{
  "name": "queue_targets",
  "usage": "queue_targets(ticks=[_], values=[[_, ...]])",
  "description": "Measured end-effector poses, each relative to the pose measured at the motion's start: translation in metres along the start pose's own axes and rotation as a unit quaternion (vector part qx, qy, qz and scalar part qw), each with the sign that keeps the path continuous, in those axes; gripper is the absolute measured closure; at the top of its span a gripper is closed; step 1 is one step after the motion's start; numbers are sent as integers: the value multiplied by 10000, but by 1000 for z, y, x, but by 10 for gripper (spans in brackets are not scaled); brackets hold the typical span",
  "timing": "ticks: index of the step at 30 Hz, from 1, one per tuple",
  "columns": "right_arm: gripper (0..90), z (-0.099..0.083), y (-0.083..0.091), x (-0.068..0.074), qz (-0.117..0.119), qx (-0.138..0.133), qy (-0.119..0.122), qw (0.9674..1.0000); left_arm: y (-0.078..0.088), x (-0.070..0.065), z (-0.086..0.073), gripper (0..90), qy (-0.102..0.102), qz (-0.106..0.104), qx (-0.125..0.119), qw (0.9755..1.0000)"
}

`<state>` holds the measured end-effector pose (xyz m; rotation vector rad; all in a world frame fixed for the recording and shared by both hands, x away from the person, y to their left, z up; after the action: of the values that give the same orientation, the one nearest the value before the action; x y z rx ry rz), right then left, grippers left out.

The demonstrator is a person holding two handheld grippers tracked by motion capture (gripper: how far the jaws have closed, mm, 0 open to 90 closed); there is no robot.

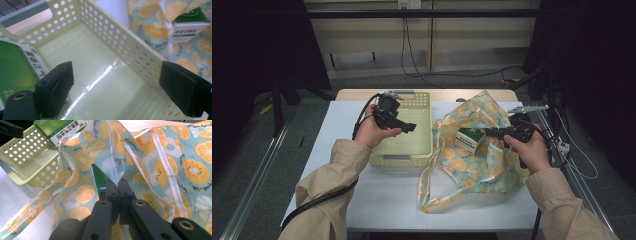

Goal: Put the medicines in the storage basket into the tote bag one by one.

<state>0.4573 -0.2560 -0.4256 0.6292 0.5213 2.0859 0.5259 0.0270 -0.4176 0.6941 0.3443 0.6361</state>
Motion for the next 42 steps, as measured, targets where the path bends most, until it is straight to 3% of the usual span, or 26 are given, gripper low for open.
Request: queue_targets(ticks=[5, 11, 18, 26, 27, 38, 42], values=[[896, -1, 0, -1, 6, -16, -13, 10000, 2, 18, -5, 127, 17, 195, 113, 9997], [896, -1, -1, -1, 32, -27, -22, 10000, 7, 38, -5, 129, 120, 426, 82, 9990], [896, -2, -1, -2, 40, -13, -15, 10000, 10, 53, -7, 131, 214, 579, 79, 9981], [896, -2, 2, -4, 37, -33, -29, 10000, 13, 71, -11, 129, 499, 739, -20, 9960], [897, -2, 2, -4, 42, -37, -26, 10000, 14, 74, -13, 129, 457, 772, 30, 9960], [896, -4, 2, -5, 50, -17, -50, 10000, 8, 90, -27, 134, 639, 880, 116, 9940], [896, -4, 2, -6, 45, -21, -45, 10000, 6, 92, -31, 194, 668, 881, 116, 9938]])
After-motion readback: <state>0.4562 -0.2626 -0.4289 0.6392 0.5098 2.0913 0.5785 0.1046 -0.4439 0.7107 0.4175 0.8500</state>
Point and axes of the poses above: each handheld gripper's, and its own axes: y roughly backward along the jaws, z roughly out of its top, x roughly to its left, the point moved 10 cm from there along -y, roughly forward along the jaws, and after that the axes turned 3 degrees about -x, right-handed, at the moved point
